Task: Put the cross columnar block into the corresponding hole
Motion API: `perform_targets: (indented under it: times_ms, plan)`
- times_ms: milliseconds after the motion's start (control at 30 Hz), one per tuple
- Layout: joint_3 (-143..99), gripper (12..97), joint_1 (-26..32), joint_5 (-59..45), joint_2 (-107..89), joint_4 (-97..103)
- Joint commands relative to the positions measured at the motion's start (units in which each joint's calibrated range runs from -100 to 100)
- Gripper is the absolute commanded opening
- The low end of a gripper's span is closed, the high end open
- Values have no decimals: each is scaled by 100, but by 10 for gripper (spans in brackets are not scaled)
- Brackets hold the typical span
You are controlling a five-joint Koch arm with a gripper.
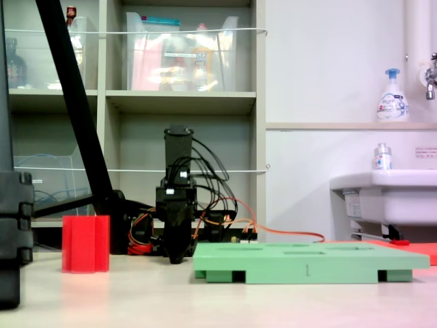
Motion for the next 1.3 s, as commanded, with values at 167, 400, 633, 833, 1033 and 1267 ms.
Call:
perform_targets:
  times_ms: [167, 400, 633, 833, 1033, 1267]
  plan:
    - [-137, 486, -5, -15, -41, -521]
    - [-137, 486, -5, -15, -41, -521]
    - [-137, 486, -5, -15, -41, -521]
    - [-137, 486, -5, -15, -41, -521]
    - [-137, 486, 34, -15, -41, -512]
    - [-137, 498, -200, 708, -41, -493]
